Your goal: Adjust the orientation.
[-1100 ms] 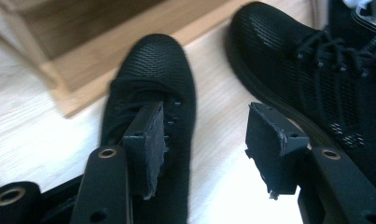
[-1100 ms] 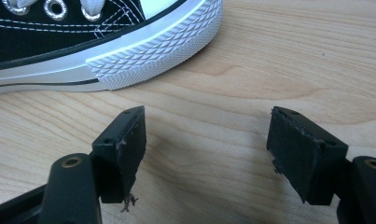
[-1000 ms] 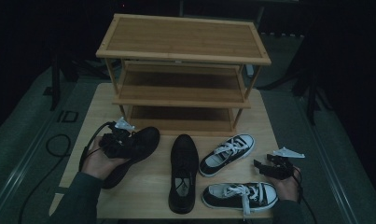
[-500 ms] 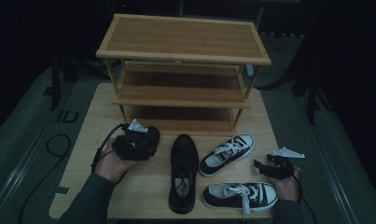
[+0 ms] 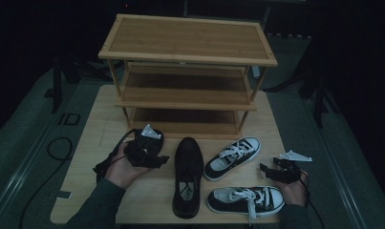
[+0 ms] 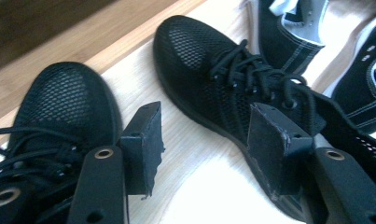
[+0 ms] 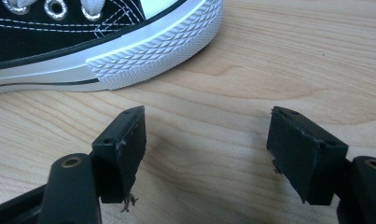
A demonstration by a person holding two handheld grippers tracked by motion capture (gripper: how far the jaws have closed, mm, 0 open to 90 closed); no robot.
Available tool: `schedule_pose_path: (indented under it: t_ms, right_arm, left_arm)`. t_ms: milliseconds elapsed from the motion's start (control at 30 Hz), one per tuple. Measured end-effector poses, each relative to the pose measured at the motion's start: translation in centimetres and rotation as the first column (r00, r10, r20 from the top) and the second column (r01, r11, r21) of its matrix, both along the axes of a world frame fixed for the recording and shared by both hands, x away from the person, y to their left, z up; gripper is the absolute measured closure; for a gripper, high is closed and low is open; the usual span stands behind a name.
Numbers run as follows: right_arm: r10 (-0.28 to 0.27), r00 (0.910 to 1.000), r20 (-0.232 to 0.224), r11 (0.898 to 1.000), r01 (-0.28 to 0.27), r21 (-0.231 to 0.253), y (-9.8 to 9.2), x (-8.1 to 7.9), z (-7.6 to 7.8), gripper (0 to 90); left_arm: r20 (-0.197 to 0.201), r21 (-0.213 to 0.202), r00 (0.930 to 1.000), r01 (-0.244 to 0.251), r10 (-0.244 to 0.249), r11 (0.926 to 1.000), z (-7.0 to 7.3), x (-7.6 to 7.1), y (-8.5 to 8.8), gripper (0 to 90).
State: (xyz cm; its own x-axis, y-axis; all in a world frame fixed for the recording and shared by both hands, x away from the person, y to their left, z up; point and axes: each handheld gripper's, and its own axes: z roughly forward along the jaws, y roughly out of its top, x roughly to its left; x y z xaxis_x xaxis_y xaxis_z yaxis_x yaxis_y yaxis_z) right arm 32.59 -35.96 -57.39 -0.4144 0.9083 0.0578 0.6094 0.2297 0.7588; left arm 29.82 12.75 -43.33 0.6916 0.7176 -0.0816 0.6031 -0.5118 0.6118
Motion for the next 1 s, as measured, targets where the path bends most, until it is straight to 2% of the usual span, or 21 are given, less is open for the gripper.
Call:
schedule_pose_path:
  t_ms: [633, 1000]
  right_arm:
    - [0.0, 1.0, -0.001, 1.0, 0.0, 0.003, 0.0, 0.0, 0.0, 28.1]
    - [0.0, 1.0, 0.0, 1.0, 0.0, 0.0, 0.0, 0.0, 0.0, 28.1]
  left_arm:
    - [-0.03, 0.023, 0.997, 0.072, -0.072, 0.9971, -1.1, -0.6, -3.6, 40.8]
    - [-0.034, 0.032, 0.9953, 0.092, -0.091, 0.9952, -1.4, -0.6, -4.5, 39.6]
